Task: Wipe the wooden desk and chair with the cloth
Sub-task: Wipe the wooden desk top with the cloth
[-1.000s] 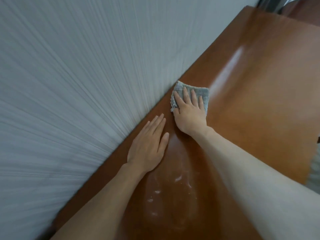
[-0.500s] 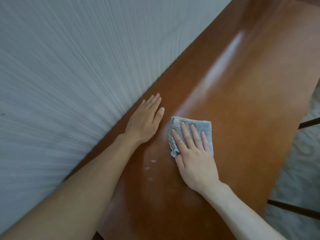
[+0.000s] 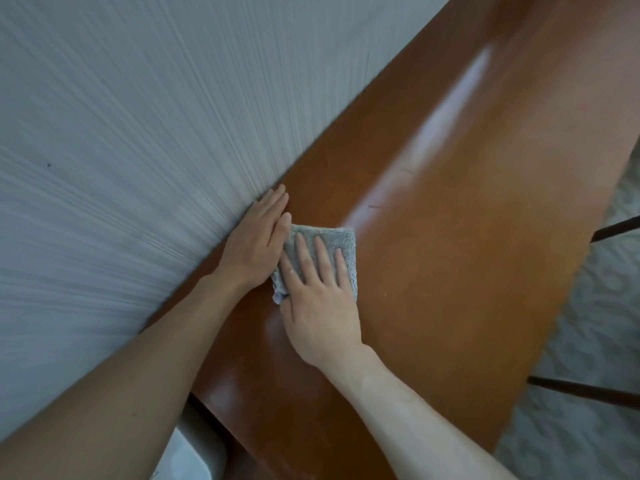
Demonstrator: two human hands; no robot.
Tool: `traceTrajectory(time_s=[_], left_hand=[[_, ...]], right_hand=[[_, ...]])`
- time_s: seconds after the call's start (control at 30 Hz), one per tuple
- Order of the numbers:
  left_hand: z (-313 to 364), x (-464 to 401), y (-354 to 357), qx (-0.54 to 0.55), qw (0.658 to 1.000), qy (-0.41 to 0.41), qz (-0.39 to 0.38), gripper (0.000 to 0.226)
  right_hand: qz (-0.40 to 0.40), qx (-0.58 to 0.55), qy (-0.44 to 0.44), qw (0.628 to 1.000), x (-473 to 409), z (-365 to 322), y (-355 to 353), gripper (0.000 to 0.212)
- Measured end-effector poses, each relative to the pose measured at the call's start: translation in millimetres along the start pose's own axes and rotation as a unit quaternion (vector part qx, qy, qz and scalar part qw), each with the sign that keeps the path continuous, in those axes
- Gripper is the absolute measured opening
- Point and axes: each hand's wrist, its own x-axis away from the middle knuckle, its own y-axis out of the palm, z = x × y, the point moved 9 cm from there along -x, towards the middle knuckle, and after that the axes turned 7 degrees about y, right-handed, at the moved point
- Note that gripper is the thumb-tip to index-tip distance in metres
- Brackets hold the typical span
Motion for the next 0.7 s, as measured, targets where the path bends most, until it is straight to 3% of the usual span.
traceTrajectory(time_s=[0.1,0.3,0.4,0.5,0.6,0.7], left_hand=[[1,2,-2,-0.024,1.0,0.012,0.01,0.069],[-2,2,6,-0.053,0.999,0.004,-0.005,0.073],[-1,0,7,-0.051,0.999,0.002,-0.007,0.076],[0,0,7,-0.041,0.999,0.0,-0.006,0.075],[1,-2,5,-0.021,1.0,-0.014,0.001,0.071],[2,-5,8,-0.015,0.999,-0.039,-0.012,0.075]], right_hand=[[0.016,-0.002,0.038,0.999,13,46,-6,0.065],[0.058,0.033,0.244,0.968,36,212,-37,0.07],[0.024,0.03,0.332,0.943,35,258,-40,0.067],[0.035,0.015,0.328,0.944,13,230,-38,0.07],[0.048,-0.015,0.184,0.982,-11,127,-26,0.074],[0.026,-0.039,0.077,0.996,0,23,-6,0.067]])
